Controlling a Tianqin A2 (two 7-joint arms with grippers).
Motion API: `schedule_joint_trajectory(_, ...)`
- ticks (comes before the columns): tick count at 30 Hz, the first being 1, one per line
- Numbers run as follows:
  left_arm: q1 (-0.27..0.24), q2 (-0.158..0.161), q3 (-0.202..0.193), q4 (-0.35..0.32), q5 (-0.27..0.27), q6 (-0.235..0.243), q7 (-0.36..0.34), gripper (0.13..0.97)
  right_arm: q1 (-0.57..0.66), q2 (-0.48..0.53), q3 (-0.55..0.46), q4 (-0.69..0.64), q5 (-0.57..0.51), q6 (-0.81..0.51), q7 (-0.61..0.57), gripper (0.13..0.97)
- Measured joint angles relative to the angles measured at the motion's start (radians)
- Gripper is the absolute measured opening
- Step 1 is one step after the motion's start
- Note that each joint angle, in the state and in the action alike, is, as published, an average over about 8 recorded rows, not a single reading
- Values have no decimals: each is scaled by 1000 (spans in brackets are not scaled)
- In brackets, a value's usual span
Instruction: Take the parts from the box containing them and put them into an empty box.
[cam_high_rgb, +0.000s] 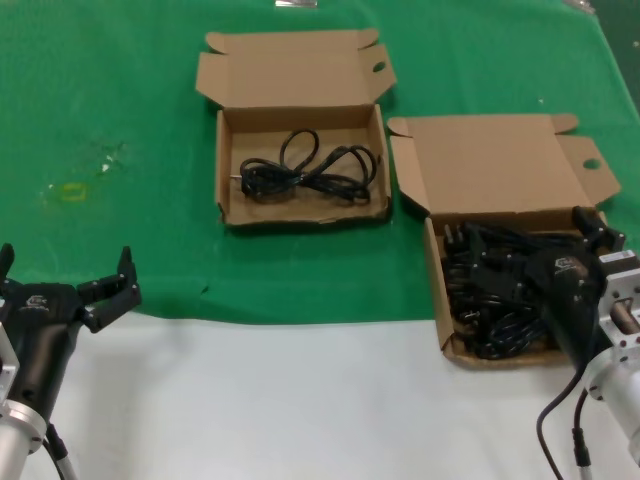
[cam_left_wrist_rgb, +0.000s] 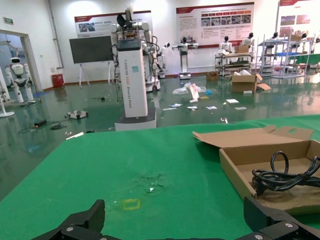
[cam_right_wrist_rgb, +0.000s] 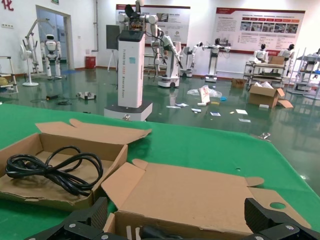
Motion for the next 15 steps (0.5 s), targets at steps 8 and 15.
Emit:
schedule_joint_trajectory(8, 0, 0, 0, 0, 0, 0, 0, 966, 0, 0, 0, 0, 0, 0, 0, 966)
schedule_joint_trajectory(15, 0, 0, 0, 0, 0, 0, 0, 966, 0, 0, 0, 0, 0, 0, 0, 966)
